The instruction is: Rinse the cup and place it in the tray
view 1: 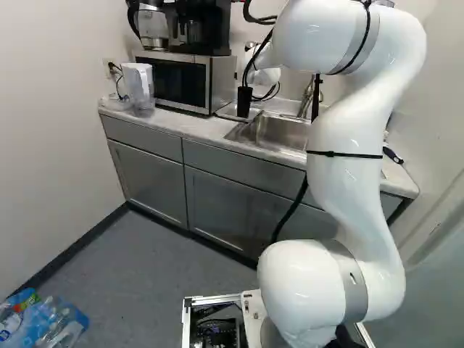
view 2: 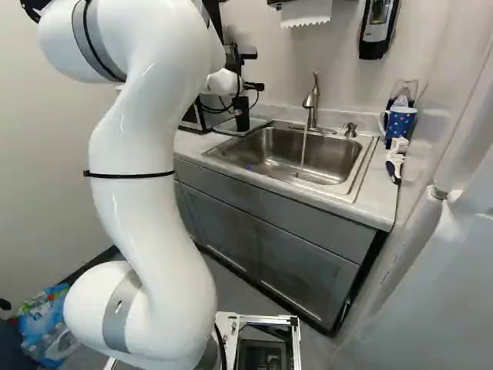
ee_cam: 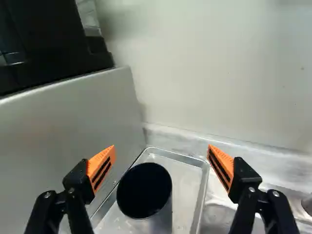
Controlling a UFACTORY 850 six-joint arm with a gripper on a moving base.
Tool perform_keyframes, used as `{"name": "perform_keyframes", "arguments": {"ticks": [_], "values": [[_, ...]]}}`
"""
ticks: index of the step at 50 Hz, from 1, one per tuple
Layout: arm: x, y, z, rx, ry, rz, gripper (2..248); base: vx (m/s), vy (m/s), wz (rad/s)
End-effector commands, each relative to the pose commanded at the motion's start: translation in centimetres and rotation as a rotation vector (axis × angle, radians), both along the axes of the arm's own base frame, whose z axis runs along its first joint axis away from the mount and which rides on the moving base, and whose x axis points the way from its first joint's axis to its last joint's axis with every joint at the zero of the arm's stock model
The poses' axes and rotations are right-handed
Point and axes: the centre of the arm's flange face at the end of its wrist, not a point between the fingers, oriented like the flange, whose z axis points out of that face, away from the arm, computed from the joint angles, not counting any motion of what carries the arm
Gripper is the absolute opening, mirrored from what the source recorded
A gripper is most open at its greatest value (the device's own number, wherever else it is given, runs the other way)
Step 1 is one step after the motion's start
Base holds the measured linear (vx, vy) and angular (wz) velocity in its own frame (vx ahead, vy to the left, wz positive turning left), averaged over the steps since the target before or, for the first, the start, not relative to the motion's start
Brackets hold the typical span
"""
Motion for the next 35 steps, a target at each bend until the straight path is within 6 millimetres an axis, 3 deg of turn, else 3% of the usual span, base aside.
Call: {"name": "perform_keyframes", "arguments": {"ticks": [35], "values": [[-0.3, -5.1, 3.0, 0.0, 0.029, -0.067, 247, 0.0, 0.0, 0.0]]}}
